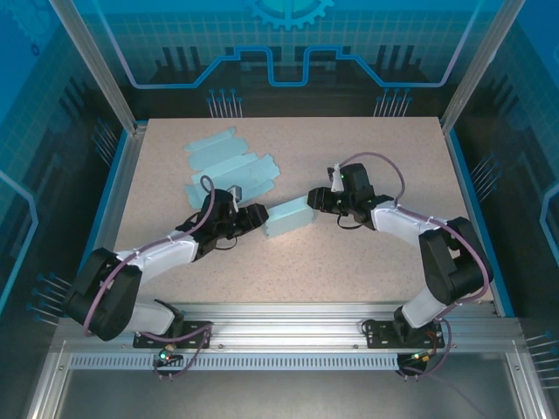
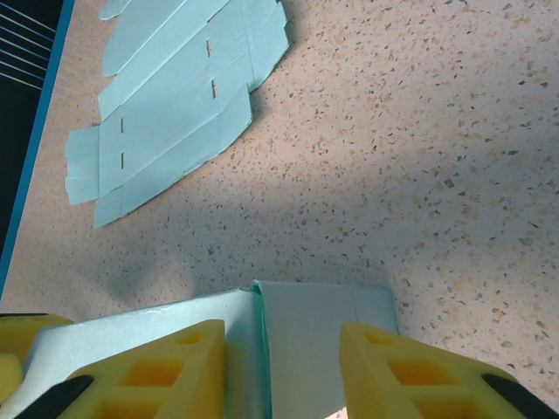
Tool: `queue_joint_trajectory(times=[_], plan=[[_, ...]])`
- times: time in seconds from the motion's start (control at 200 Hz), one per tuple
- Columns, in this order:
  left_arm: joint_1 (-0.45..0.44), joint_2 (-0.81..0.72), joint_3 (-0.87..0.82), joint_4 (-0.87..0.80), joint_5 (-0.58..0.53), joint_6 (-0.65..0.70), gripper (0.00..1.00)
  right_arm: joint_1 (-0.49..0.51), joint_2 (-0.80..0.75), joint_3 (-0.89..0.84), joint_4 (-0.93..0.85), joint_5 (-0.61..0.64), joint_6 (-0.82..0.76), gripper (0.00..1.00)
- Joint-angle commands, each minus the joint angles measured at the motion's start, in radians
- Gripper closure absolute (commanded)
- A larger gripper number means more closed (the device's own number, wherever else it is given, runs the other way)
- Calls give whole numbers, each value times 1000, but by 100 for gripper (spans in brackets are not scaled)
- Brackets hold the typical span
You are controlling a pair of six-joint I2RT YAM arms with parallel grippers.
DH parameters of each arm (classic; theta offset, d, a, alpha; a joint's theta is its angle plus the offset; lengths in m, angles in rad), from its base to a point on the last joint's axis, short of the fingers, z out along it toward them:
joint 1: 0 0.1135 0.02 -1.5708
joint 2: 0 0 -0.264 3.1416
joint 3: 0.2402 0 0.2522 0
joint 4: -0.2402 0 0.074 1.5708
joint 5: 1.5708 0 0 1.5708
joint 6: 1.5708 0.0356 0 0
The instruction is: Fold the paper box
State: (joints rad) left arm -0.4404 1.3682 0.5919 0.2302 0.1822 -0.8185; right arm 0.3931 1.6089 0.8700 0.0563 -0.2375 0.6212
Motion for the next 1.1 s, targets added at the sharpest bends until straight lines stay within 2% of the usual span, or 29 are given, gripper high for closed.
queue_joint_trajectory(times=[0.0, 0.15, 0.265, 0.305, 0.365, 0.45, 0.625, 0.715, 1.096], plan=[[6, 34, -67, -11, 34, -37, 45, 23, 97, -103, -304, 133, -29, 62], [6, 26, -89, -10, 38, -23, 57, 27, 102, -109, -284, 135, -25, 63], [6, 23, -124, 11, 29, -10, 76, 27, 113, -117, -267, 132, -16, 63], [7, 25, -140, 29, 28, -9, 77, 27, 118, -118, -261, 130, -12, 63], [6, 26, -160, 59, 29, -11, 76, 27, 121, -121, -254, 126, -9, 63], [6, 15, -166, 85, 42, -10, 67, 29, 123, -121, -254, 122, -9, 63], [6, -36, -134, 84, 67, -1, 62, 30, 112, -118, -261, 127, -12, 63], [6, -54, -116, 83, 84, -1, 56, 29, 109, -116, -262, 126, -12, 63], [7, -90, -93, 78, 97, -6, 46, 38, 117, -101, -271, 124, -15, 63]])
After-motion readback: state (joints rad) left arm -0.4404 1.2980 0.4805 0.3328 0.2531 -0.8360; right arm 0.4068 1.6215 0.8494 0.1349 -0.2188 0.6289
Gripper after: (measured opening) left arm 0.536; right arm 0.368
